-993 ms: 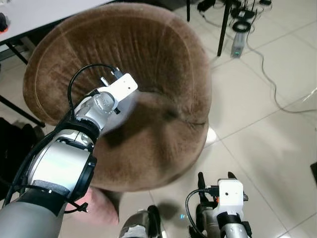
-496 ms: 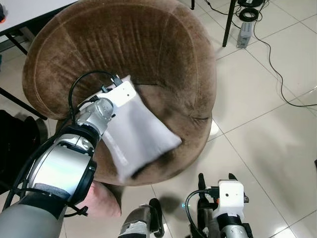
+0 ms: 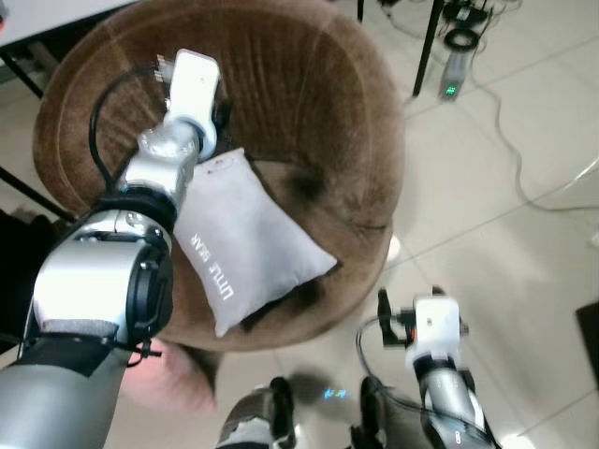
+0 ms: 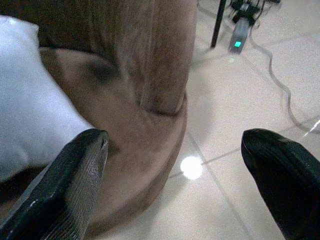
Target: Move the pillow to the sofa from floor
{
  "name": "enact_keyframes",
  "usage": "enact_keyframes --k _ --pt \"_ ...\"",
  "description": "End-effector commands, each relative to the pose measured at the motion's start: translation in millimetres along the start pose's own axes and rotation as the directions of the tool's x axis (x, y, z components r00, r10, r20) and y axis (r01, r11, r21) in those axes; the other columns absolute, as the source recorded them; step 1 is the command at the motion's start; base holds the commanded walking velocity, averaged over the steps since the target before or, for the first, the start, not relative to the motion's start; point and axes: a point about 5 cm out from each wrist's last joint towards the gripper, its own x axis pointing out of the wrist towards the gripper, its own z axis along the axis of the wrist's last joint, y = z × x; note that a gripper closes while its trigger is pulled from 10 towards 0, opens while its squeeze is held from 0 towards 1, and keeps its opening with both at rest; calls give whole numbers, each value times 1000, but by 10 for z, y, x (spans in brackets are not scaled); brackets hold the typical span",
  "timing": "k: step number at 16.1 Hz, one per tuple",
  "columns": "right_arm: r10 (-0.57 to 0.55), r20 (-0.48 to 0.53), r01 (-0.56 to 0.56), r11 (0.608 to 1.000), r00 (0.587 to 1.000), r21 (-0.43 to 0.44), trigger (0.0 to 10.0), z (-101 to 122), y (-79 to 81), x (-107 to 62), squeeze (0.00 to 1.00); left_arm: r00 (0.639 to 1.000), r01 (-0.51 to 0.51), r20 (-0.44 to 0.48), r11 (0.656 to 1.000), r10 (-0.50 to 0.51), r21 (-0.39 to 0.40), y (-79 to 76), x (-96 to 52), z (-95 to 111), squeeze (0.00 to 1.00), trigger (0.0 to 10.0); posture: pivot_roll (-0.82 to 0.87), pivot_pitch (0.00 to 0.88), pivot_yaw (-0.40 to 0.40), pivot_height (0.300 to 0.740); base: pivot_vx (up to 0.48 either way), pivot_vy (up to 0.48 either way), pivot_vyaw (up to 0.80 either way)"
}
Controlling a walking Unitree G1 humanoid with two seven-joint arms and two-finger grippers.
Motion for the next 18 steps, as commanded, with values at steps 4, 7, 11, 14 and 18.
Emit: enact_keyframes --k 4,7,11,14,18 --pt "38 -3 -39 999 999 -16 10000 58 -25 366 0 978 210 29 976 -208 -64 -35 -243 -614 0 10000 49 124 41 740 0 0 0" --pt "53 -2 -53 998 999 -33 10000 65 -19 475 0 978 179 -76 964 -197 -198 -61 -535 -1238 0 10000 74 119 19 740 0 0 0" --pt "74 -52 -75 997 996 -18 10000 -80 -57 468 0 977 177 -54 925 -207 -336 -563 -993 -1703 0 10000 88 117 -12 740 0 0 0" --pt "88 -65 -90 996 994 -19 10000 -162 -54 399 0 968 238 14 908 -249 -345 -701 -1085 -1619 0 10000 78 114 -16 740 0 0 0" --pt "85 -54 -85 996 995 -1 10000 -152 -20 425 0 964 251 -19 927 -267 -277 -823 -1089 -1564 0 10000 54 112 -5 740 0 0 0"
